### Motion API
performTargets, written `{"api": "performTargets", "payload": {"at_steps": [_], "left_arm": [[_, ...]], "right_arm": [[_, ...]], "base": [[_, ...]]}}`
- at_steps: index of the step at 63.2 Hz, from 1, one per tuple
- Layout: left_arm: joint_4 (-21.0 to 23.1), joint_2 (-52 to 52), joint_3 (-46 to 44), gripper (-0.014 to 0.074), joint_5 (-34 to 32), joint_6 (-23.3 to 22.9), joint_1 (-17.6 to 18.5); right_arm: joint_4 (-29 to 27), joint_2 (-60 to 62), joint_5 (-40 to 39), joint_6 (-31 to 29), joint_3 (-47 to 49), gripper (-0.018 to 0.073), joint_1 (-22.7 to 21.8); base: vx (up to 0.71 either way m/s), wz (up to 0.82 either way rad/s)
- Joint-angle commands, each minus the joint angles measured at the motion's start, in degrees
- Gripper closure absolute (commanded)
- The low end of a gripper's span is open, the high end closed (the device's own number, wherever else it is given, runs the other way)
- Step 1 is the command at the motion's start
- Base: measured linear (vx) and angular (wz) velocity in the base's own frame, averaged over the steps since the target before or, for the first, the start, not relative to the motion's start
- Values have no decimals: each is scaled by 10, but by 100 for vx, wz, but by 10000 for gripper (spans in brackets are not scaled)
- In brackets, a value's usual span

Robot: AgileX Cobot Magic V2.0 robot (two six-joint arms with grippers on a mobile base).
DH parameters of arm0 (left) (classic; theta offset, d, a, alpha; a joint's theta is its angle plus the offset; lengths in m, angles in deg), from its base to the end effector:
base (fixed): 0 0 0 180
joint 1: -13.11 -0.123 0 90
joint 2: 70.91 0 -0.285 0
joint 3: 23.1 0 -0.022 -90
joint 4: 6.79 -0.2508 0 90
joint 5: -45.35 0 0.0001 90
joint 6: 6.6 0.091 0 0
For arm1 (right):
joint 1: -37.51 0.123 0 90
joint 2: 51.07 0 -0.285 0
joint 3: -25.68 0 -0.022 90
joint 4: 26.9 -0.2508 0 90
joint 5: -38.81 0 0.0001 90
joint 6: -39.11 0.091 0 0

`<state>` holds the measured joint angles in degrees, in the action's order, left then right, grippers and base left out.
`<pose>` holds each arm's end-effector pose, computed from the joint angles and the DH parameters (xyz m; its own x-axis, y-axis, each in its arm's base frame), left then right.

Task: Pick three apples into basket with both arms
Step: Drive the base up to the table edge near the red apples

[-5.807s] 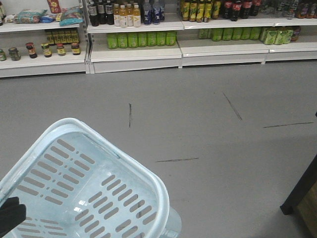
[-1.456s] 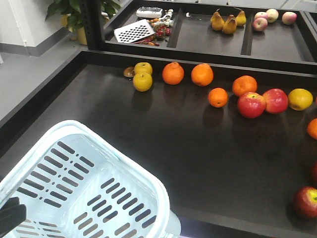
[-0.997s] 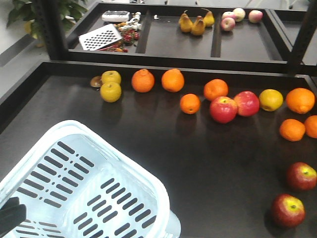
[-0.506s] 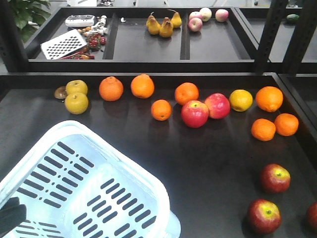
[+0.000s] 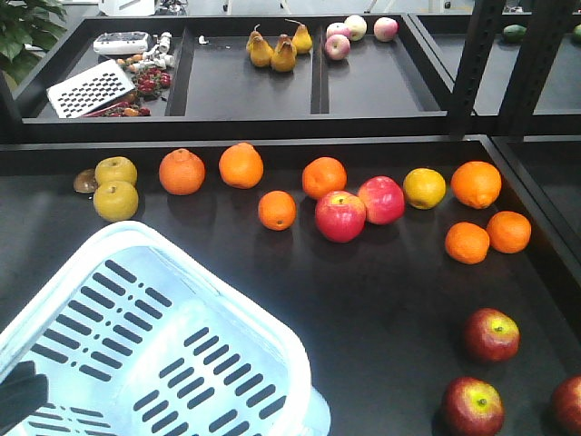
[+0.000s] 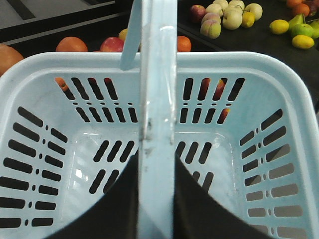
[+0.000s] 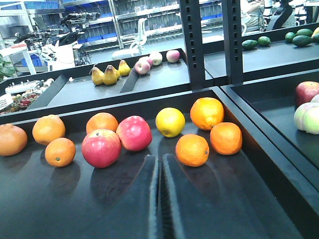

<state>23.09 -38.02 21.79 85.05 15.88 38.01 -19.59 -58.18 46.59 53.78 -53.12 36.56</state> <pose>0.0605 -0.0601 0.3178 -0.3778 0.1504 -0.9136 0.6550 0.7409 -0.1489 0.0565 -0.0025 0.1923 -0.0584 0.1302 -0.9898 0.0417 0.9909 0.1279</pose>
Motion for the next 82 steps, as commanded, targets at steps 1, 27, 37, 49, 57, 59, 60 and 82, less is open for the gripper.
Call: {"api": "performTargets", "payload": {"at_steps": [1,27,37,49,57,59,60,82], "left_arm": [[23,1,-17,603,-55,-3,1],[23,1,-17,603,-55,-3,1],[23,1,-17,603,-55,-3,1],[23,1,-17,603,-55,-3,1],[23,1,-17,603,-59,-3,1],[23,1,-17,603,-62,-3,1],[23,1,-17,603,-64,-3,1],[23,1,-17,603,-71,-3,1]], "right_arm": [[1,8,-42,-3,-8,564,-2],[1,8,-42,-3,-8,564,-2],[1,8,-42,-3,-8,564,-2],[1,8,-42,-3,-8,564,-2],[1,8,-42,-3,-8,564,-2],[1,8,-42,-3,-8,564,-2],[1,8,-42,-3,-8,564,-2],[1,8,-42,-3,-8,564,-2]], "base": [[3,0],[1,0],[0,0],[0,0],[0,0],[0,0],[0,0],[0,0]]}}
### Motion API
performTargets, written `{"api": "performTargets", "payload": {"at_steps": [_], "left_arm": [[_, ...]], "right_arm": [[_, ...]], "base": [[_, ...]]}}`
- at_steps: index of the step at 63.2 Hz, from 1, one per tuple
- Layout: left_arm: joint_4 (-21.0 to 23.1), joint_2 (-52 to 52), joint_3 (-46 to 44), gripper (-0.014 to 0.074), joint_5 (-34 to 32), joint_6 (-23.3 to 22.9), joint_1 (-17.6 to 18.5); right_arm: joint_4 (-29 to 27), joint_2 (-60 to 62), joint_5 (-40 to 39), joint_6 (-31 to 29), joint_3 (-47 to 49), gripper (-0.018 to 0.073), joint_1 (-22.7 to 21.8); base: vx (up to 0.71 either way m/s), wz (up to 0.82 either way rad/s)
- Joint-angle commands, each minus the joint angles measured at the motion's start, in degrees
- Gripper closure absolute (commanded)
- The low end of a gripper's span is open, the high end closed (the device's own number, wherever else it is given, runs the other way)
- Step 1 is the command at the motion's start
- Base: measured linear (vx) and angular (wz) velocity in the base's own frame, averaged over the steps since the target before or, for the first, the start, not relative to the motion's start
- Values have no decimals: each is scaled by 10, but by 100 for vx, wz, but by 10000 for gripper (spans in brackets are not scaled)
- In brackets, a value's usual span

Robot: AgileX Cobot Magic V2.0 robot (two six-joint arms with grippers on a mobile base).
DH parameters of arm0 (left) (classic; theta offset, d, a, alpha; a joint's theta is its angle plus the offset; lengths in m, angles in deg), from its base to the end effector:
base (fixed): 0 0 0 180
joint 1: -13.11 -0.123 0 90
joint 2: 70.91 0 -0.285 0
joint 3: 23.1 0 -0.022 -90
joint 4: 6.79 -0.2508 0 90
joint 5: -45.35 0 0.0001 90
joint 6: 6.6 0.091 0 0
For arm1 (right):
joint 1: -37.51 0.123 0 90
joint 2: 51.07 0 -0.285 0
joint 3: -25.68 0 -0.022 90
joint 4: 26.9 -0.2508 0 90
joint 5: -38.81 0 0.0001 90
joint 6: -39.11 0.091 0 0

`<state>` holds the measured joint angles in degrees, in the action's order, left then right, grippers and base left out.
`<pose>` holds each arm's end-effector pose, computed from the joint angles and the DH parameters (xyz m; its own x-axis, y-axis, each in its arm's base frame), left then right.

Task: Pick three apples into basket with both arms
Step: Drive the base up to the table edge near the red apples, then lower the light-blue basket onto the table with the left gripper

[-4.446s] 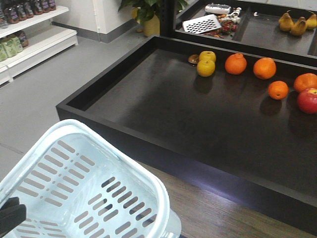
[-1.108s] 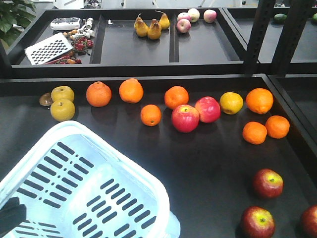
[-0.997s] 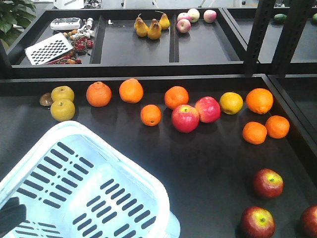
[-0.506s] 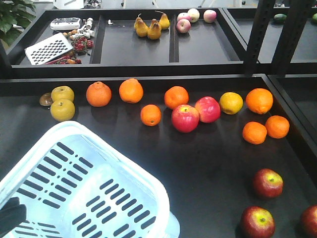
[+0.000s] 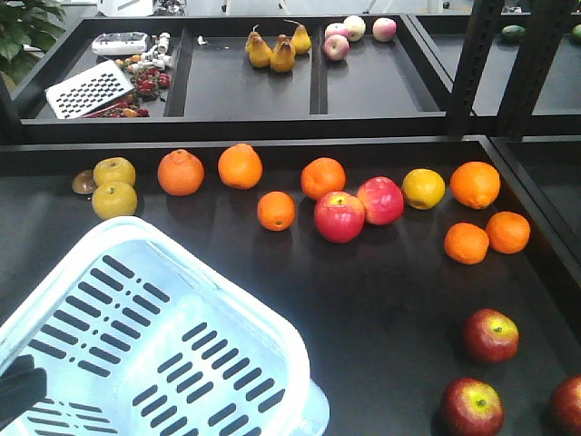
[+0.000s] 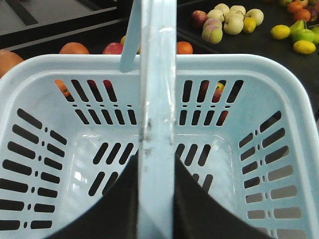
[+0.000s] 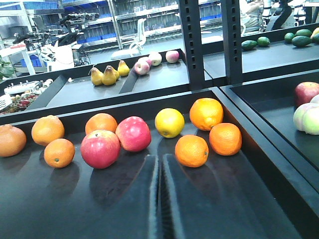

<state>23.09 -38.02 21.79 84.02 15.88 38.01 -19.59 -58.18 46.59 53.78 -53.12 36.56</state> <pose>0.0615 -0.0598 0.3191 -0.3669 0.1396 -0.9197 0.6504 0.7453 -0.1463 0.0565 -0.0025 0.1923 -0.0584 0.1302 -0.9898 0.0417 0.9909 0.1279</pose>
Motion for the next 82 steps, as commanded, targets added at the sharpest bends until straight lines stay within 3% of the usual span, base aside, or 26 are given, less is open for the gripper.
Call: {"api": "performTargets", "payload": {"at_steps": [1,15,24,37,51,60,82], "left_arm": [[24,1,-17,603,-63,-3,1],[27,1,-17,603,-69,-5,1],[68,2,-18,603,-84,-2,1],[69,39,-23,603,-96,4,1],[69,149,-105,603,-76,109,1],[69,251,-187,603,-59,147,1],[85,535,-401,603,76,277,1]], "right_arm": [[1,8,-42,-3,-8,564,-2],[1,8,-42,-3,-8,564,-2],[1,8,-42,-3,-8,564,-2],[1,8,-42,-3,-8,564,-2],[1,8,-42,-3,-8,564,-2],[1,8,-42,-3,-8,564,-2],[1,8,-42,-3,-8,564,-2]], "base": [[0,0],[0,0],[0,0],[0,0],[0,0],[0,0],[0,0]]}}
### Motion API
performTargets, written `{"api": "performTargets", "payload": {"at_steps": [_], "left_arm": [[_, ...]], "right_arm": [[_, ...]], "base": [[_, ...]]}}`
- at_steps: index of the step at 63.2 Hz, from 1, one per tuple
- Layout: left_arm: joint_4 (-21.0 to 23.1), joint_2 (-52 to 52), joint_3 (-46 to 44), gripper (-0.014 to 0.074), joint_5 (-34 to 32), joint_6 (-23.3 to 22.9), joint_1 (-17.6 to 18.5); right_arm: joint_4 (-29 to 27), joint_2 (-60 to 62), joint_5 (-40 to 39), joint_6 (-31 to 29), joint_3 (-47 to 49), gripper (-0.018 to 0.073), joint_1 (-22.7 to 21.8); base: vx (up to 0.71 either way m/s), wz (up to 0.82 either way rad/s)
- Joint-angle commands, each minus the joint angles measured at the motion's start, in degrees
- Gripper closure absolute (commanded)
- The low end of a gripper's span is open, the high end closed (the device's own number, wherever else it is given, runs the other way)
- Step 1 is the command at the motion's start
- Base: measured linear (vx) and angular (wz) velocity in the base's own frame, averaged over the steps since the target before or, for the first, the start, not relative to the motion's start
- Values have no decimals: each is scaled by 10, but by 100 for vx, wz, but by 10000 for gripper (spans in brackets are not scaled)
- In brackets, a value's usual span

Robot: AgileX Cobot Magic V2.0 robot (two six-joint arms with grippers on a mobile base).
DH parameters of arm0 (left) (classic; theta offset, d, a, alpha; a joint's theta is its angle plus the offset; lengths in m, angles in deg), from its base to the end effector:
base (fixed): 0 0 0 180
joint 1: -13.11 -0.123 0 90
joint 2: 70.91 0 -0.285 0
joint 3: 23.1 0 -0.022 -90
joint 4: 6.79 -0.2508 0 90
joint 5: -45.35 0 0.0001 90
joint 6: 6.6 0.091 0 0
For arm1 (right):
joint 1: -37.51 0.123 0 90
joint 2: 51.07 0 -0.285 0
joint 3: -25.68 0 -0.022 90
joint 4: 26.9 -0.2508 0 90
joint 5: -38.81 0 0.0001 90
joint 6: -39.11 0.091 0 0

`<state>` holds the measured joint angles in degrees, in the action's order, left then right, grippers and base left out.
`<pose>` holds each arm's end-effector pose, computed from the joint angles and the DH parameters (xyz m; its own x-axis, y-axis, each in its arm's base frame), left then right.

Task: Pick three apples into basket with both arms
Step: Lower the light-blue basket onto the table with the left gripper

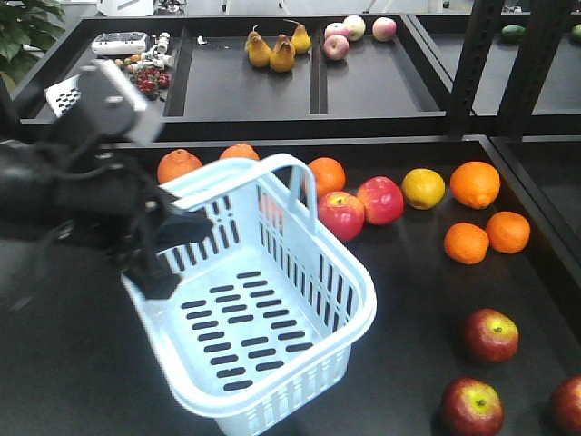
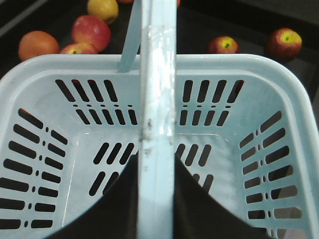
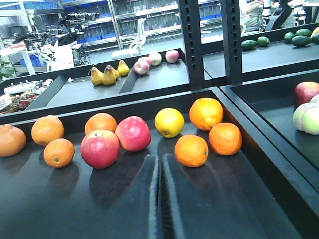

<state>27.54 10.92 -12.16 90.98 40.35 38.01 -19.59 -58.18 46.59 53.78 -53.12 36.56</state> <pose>0.2312 -0.1478 0.3582 -0.3367 0.5248 -0.7818 0.8336 0.5523 0.0117 0.0565 -0.0025 0.1923 -0.0584 0.1302 -0.9898 0.0417 0.9909 0.1279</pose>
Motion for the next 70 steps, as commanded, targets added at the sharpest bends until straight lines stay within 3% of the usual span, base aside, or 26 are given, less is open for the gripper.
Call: {"api": "performTargets", "payload": {"at_steps": [1,9,17,41,70], "left_arm": [[45,56,-75,603,12,39,1],[106,138,-146,603,52,105,1],[120,203,-206,603,84,147,1],[110,317,-303,603,107,154,1],[114,353,-312,596,106,178,1]], "right_arm": [[1,8,-42,-3,-8,564,-2],[1,8,-42,-3,-8,564,-2],[1,8,-42,-3,-8,564,-2],[1,8,-42,-3,-8,564,-2],[1,8,-42,-3,-8,564,-2]], "base": [[0,0],[0,0],[0,0],[0,0],[0,0]]}}
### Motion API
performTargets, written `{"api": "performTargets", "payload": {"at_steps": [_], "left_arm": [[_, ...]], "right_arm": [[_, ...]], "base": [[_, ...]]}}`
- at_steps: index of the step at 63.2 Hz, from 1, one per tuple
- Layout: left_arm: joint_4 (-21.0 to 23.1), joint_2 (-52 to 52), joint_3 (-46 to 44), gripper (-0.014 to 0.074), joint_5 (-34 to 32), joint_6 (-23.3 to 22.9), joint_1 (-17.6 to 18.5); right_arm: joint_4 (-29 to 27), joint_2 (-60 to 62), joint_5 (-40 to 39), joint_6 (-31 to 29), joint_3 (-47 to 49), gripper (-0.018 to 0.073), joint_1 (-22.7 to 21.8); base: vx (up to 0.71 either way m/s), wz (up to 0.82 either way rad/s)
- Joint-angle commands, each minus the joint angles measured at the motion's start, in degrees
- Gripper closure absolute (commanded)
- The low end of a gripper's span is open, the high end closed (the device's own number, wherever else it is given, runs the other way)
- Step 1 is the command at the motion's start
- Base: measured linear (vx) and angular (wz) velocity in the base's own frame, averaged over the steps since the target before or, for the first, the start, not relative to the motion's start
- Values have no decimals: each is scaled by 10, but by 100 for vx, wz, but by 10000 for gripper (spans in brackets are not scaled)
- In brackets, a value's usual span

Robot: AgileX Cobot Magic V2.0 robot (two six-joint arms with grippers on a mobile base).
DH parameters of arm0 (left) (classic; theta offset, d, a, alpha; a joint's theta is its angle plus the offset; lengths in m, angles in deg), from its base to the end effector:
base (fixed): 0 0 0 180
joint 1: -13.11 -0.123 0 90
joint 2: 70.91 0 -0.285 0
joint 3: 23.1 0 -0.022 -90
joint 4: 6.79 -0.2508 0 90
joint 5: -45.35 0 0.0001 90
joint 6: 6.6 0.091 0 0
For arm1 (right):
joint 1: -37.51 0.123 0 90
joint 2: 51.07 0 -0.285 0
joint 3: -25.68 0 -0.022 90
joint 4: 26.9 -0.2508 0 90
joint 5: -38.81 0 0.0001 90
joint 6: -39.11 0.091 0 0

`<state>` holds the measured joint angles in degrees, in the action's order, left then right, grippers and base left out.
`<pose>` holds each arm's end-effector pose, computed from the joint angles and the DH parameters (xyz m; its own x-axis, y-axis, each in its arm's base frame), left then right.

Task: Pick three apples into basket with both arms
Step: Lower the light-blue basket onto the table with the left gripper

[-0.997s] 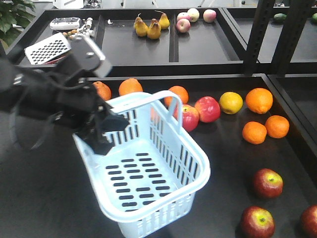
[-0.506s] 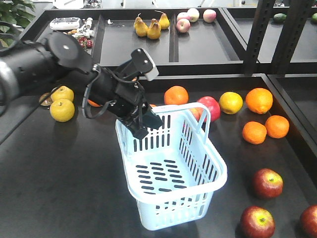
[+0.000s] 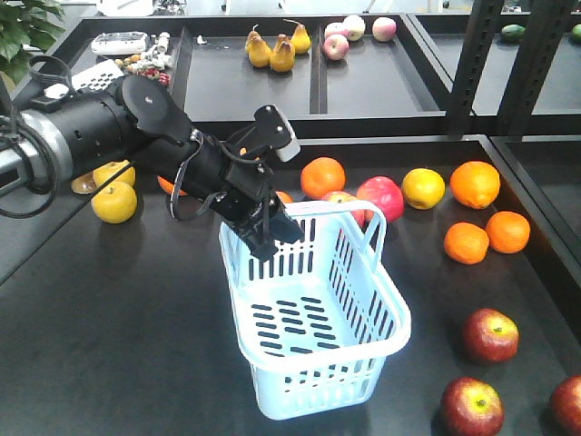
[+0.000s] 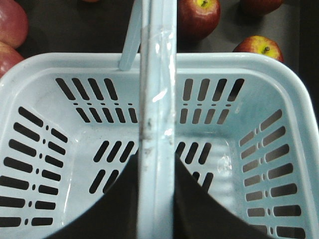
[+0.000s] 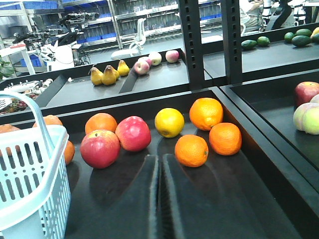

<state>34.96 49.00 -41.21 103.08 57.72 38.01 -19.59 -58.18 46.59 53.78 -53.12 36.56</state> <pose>0.3665 -0.2266 0.2741 -0.2504 0.6877 -0.6815 0.9607 0.2637 -0.0869 0.0565 -0.0025 0.1923 -0.0584 0.1302 -0.9898 0.0417 0.9909 0.1279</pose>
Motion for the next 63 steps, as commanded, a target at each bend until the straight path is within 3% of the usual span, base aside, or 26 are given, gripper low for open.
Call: {"api": "performTargets", "payload": {"at_steps": [1,20,29,47,63], "left_arm": [[40,-26,-21,595,-15,4,1],[40,-24,-21,559,-25,4,1],[40,-24,-21,488,-22,3,1],[40,-24,-21,261,-12,-6,1],[40,-48,-21,212,9,-19,1]], "right_arm": [[1,8,-42,-3,-8,564,-2],[1,8,-42,-3,-8,564,-2],[1,8,-42,-3,-8,564,-2],[1,8,-42,-3,-8,564,-2],[1,8,-42,-3,-8,564,-2]], "base": [[0,0],[0,0],[0,0],[0,0],[0,0]]}}
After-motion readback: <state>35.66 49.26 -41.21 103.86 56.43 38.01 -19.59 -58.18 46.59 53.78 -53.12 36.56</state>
